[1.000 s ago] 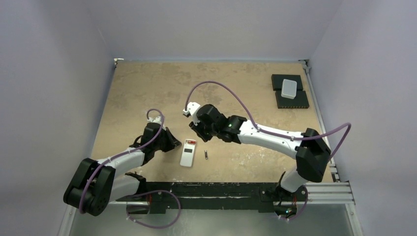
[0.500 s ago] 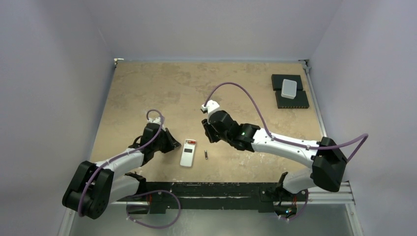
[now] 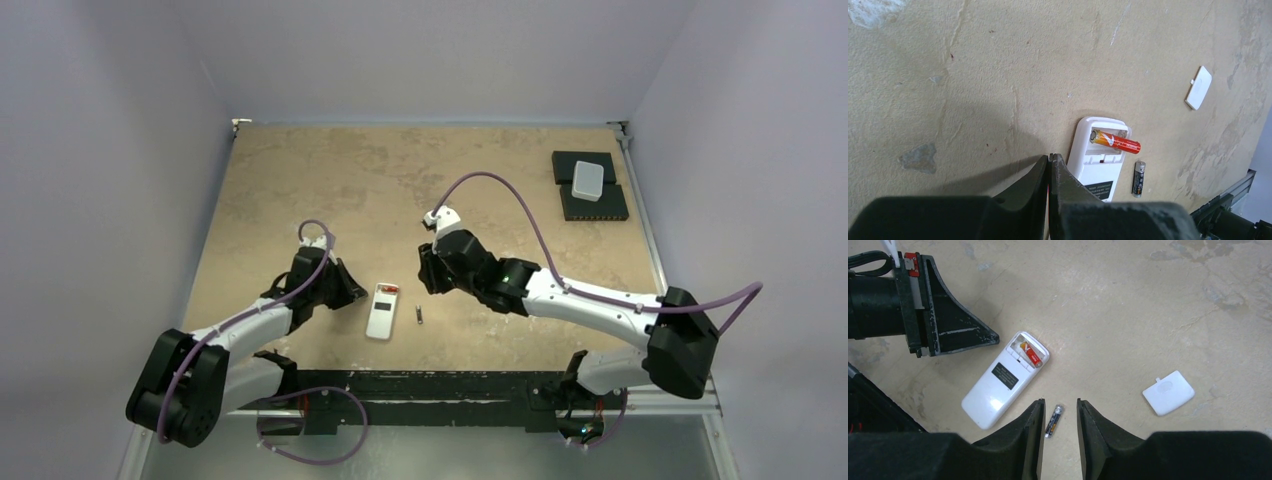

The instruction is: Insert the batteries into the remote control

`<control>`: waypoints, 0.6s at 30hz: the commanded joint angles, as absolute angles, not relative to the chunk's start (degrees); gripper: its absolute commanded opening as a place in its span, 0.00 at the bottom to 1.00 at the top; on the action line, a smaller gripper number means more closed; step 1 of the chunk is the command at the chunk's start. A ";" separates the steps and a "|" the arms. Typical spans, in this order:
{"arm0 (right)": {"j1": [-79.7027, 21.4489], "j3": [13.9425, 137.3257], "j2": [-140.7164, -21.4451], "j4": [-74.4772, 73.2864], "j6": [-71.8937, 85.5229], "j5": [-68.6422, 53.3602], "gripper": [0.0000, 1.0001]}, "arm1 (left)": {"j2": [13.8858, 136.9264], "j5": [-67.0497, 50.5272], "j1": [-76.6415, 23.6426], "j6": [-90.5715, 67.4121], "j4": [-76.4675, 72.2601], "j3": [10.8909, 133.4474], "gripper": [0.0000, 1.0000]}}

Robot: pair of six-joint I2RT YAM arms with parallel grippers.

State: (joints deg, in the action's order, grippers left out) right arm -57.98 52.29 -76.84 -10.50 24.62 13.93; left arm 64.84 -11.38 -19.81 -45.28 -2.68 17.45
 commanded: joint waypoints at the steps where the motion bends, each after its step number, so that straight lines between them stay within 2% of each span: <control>1: -57.57 51.08 -74.47 -7.29 28.31 12.60 0.37 | 63.33 -11.21 -19.25 -44.02 -2.26 19.55 0.04; 6: -57.57 49.40 -74.10 -5.53 30.85 9.71 0.37 | 62.44 -11.64 -19.16 -43.61 -0.71 21.23 0.09; 14: -57.57 48.64 -76.65 -2.09 38.07 7.23 0.35 | 61.90 -15.27 -18.03 -44.03 -2.95 21.33 0.30; 18: -57.57 48.38 -79.04 -0.29 41.34 6.80 0.35 | 63.57 -17.43 -17.37 -43.88 -5.47 20.75 0.34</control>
State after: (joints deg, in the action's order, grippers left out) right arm -57.74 49.15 -77.17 -4.38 36.05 7.90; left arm 62.39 -14.44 -18.33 -44.77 -1.23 19.62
